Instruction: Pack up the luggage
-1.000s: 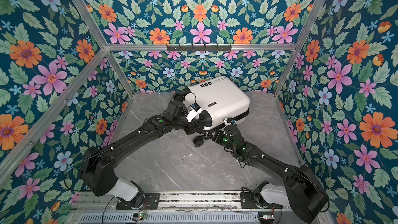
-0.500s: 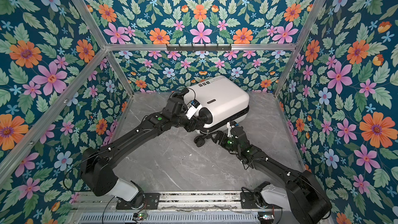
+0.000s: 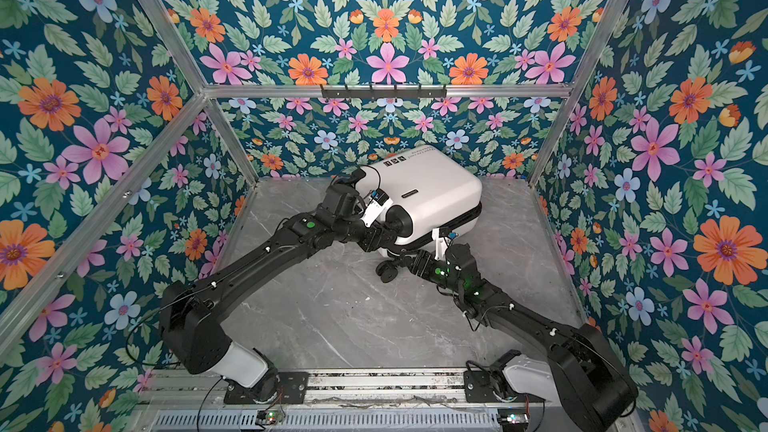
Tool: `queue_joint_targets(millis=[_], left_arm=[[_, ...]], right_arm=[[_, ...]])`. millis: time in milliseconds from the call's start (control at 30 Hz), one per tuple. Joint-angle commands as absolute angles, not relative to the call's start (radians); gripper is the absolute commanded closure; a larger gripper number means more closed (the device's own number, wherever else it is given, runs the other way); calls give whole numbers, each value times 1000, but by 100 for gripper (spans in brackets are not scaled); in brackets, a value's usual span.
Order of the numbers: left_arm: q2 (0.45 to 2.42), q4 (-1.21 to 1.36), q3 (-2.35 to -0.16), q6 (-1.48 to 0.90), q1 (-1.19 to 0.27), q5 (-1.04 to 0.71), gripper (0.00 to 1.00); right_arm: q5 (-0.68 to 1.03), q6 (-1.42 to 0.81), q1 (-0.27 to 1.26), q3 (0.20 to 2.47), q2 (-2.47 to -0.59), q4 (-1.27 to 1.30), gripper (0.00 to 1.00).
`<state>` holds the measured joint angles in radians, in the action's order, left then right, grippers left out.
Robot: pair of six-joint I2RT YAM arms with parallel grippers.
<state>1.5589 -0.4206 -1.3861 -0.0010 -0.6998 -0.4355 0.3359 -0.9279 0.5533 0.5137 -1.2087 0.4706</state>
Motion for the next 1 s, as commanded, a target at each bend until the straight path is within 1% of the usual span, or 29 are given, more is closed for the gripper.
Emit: queue_joint_targets(millis=[0,200,367,467,600,800,967], left_arm=[[1552,-295,-1411,-15,-703,-462,100],[1557,-299,-1429,-20,-709,-462,100],[1563,-313,-1440,-20,-716,-462,100],[1565,-320,-1443,-20,-719,-458,100],[1568,-325,-1442,-20,-723,-454,100],[1572,-325,-1440,-20,-724,-449,100],[1575,-322,-1439,-20,-724,-445,100]], right_arm=[[357,-902,556,540,-1248,532,36],[310,-886,576,545,-1307,634,36],[307,-893,576,540,-1342,688,37],[301,-905,577,540,-1357,727,41],[303,-921,577,540,-1371,766,51],[300,-948,576,516,-1351,810,56],[300,-940,578,513,-1304,771,59]])
